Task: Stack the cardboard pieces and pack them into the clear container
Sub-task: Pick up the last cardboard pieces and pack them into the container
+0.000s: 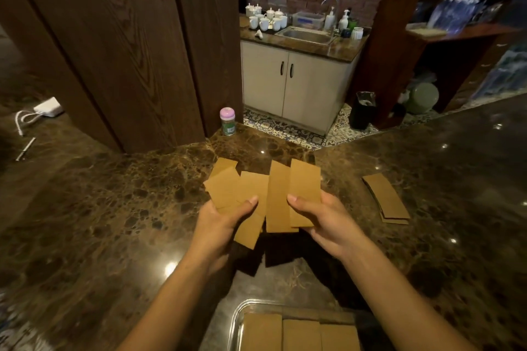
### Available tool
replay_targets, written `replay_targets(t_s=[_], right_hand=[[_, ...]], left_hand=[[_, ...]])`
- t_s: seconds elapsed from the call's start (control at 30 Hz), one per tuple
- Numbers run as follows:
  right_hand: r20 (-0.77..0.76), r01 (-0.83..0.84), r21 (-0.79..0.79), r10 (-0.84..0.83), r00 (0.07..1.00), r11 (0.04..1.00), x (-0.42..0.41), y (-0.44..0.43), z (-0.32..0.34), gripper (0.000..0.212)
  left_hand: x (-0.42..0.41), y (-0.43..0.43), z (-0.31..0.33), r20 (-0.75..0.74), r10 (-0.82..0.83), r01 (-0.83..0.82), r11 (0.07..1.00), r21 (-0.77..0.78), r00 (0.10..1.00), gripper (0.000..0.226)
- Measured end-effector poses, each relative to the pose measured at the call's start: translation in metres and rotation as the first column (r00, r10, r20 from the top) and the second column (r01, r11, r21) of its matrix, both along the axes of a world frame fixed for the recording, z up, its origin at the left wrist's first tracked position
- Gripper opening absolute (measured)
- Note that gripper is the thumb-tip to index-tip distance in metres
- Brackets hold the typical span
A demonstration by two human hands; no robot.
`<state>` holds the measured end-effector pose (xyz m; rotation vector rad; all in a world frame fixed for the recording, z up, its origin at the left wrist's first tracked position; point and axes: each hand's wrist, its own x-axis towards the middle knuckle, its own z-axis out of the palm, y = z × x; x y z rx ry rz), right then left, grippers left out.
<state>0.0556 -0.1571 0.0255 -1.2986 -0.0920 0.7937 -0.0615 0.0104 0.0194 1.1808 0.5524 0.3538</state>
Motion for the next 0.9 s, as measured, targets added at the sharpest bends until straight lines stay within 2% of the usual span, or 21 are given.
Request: replay_targets(t_s=[0.13,0.23,0.33,0.37,0.5,0.6,0.7,0.8,0.9], right_hand=[[-0.007,0.093,0.024,-0.093,0.996,0.995,-0.033,-0.019,0.012,0.037],[0.054,0.179,0.029,-0.180,0.982,0.983,-0.049,-0.033,0.023,0.032],[0.137,0.257,0.017,-0.257,0.957,0.966,-0.055,-0.048,0.031,0.034],[0.165,0.259,0.005,-0.256,0.953,0.966,-0.057,-0.052,0.034,0.036],[0.239,0.234,-0.012,-0.224,0.945,0.972,-0.068,-0.059,0.042,0.036],[0.273,0.281,0.005,-0.272,0.923,0.960,-0.068,-0.065,0.049,0.037],[0.327,0.285,-0.016,-0.264,0.907,0.959,-0.067,-0.068,0.054,0.039],[0.391,0.222,-0.059,-0.182,0.902,0.973,-0.073,-0.067,0.054,0.037],[0.391,0.230,-0.015,-0.206,0.897,0.973,-0.073,-0.070,0.054,0.031]], left_hand=[[-0.007,-0.030,0.019,0.073,-0.103,0.109,0.990,-0.090,0.992,0.045],[-0.011,-0.039,0.027,0.081,-0.194,0.198,0.979,-0.048,0.978,0.046],[-0.019,-0.044,0.034,0.115,-0.280,0.294,0.946,-0.134,0.953,0.042],[-0.021,-0.046,0.036,0.114,-0.316,0.328,0.937,-0.119,0.942,0.039],[-0.026,-0.054,0.038,0.065,-0.351,0.340,0.930,0.137,0.934,0.030],[-0.029,-0.059,0.042,0.063,-0.338,0.320,0.925,0.204,0.939,0.028],[-0.033,-0.065,0.047,0.035,-0.407,0.390,0.893,0.224,0.913,0.030],[-0.035,-0.074,0.050,0.053,-0.435,0.427,0.897,0.111,0.899,0.031],[-0.036,-0.077,0.053,0.100,-0.385,0.391,0.919,-0.043,0.917,0.034]])
